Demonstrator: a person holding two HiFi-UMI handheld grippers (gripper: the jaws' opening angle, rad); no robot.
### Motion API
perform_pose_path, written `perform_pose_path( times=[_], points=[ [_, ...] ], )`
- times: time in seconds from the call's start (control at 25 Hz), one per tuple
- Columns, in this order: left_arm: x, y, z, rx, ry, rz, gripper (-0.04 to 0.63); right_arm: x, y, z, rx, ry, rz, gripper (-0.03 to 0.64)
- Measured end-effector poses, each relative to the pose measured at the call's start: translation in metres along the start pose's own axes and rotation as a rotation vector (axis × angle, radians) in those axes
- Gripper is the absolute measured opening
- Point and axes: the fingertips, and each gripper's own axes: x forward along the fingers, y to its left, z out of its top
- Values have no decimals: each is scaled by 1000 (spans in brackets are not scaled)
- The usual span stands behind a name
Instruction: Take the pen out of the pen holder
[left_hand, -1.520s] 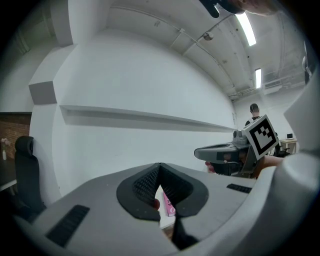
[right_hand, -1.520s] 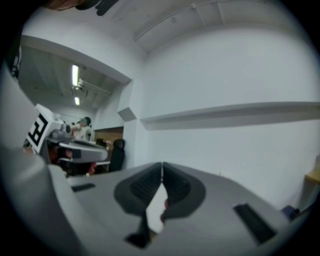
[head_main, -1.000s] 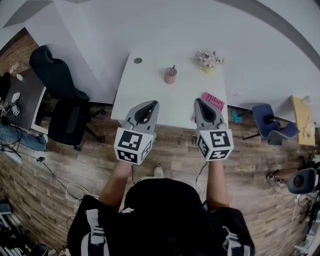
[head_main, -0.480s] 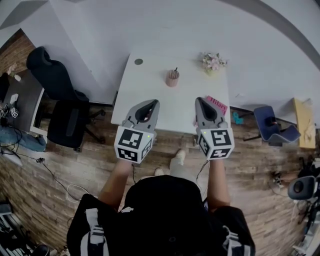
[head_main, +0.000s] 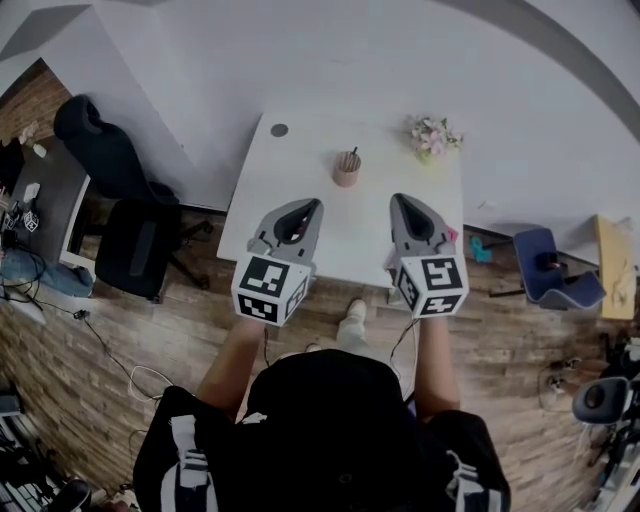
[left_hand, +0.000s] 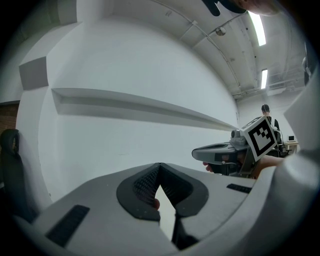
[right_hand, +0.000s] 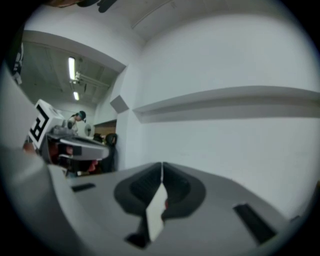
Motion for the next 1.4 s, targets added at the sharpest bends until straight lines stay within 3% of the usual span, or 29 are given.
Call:
perform_pose_path(
  times=[0.6, 0.88, 1.24, 1.4],
  points=[
    [92, 34, -6, -46, 30, 134, 18, 97, -62, -6, -10, 30, 153, 34],
    [129, 47, -25, -71, 89, 184, 18, 139, -83, -26, 3, 70, 232, 34],
    [158, 46, -55, -71, 160, 200, 18, 167, -98, -58, 27, 127, 294, 34],
    [166, 46, -73, -110, 190, 193, 18, 176, -104, -74, 44, 156, 301, 34]
  ],
)
